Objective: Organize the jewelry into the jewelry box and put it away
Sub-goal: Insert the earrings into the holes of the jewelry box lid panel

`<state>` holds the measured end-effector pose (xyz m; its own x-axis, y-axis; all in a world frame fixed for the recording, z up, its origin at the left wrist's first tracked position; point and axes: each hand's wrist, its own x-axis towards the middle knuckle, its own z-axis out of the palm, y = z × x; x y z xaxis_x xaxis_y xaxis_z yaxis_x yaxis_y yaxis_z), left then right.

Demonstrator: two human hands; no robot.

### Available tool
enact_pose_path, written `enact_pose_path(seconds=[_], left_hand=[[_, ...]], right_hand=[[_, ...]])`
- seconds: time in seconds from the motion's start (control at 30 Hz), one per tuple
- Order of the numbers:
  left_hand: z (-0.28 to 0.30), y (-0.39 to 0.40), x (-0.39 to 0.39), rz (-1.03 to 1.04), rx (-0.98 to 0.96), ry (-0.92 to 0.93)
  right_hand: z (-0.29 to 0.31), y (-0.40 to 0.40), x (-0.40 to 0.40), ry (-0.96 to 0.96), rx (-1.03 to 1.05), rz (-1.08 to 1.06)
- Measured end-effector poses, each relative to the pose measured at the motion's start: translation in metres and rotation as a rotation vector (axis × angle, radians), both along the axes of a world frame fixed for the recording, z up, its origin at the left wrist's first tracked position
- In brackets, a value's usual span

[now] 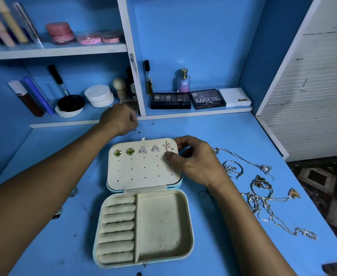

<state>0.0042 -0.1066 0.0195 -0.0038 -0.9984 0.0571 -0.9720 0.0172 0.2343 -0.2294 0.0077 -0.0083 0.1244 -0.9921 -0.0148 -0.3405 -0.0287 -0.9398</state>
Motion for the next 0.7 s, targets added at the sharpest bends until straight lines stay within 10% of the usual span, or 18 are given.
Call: enact_pose_path(seconds=[0.7], left_hand=[[0.016, 0.022, 0.018, -0.079, -0.253, 0.271]], right_hand=[[0.005, 0.01, 0.007, -0.032, -0.012, -0.019]])
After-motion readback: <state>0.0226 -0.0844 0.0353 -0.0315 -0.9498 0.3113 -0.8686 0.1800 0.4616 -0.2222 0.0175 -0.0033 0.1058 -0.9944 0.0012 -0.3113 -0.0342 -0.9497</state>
